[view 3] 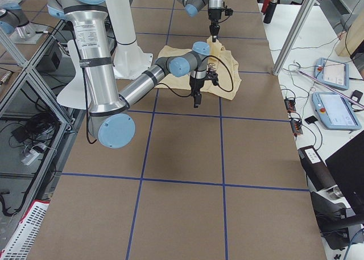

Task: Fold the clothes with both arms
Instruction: 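Carry the sleeve across the shirt front with the left gripper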

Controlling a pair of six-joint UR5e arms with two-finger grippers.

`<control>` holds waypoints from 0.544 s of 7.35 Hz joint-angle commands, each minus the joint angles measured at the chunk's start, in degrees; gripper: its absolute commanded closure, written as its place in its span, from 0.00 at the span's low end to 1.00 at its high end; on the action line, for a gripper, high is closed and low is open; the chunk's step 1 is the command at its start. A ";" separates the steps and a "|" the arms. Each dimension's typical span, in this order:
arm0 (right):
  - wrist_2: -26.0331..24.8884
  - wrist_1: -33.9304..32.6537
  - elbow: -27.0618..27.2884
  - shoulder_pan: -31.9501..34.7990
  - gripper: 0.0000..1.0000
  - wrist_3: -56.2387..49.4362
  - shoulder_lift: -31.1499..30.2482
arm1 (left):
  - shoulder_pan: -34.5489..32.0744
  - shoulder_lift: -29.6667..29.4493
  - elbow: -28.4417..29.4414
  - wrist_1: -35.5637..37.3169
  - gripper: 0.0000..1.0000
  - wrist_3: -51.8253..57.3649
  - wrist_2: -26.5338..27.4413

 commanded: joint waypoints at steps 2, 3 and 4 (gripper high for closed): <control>0.02 2.23 -1.88 -0.13 0.00 0.20 -0.13 | 3.40 -2.99 7.77 -6.29 1.00 -1.15 4.94; 0.02 2.76 -2.59 -0.21 0.00 0.20 0.04 | 5.25 -4.83 11.19 -8.23 1.00 -1.23 7.57; 0.02 2.77 -3.11 -0.21 0.00 0.20 0.30 | 7.79 -4.68 12.44 -10.25 1.00 -1.24 8.73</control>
